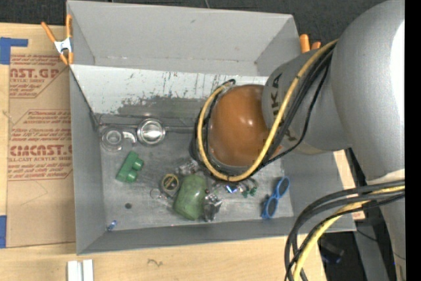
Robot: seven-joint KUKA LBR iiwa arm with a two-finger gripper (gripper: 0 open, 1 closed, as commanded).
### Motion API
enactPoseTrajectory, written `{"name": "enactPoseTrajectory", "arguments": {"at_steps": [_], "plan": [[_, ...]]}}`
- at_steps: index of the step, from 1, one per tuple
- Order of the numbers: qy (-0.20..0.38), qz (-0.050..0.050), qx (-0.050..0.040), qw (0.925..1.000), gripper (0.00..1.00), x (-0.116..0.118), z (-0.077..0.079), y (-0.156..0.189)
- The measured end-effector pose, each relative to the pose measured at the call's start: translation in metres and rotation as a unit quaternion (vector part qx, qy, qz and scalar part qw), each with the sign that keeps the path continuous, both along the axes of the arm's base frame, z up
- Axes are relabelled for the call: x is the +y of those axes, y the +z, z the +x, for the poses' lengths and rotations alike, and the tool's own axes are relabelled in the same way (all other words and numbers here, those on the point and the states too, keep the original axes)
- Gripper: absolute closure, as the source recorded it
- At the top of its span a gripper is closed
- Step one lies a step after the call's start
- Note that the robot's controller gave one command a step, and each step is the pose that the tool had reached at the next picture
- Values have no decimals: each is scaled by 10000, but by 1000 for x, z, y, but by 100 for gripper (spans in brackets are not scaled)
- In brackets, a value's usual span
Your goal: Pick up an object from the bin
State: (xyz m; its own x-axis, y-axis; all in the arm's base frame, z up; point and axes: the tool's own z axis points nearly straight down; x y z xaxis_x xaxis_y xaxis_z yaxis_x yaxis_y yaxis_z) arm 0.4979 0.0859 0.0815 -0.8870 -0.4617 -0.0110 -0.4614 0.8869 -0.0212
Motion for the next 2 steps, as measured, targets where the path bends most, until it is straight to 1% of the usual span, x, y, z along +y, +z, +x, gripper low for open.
{"name": "enactPoseTrajectory", "arguments": {"at_steps": [1,2], "plan": [[-4,15,-1,10000,100,1,0,0],[-481,83,55,9988,100,11,-3,167]]}}
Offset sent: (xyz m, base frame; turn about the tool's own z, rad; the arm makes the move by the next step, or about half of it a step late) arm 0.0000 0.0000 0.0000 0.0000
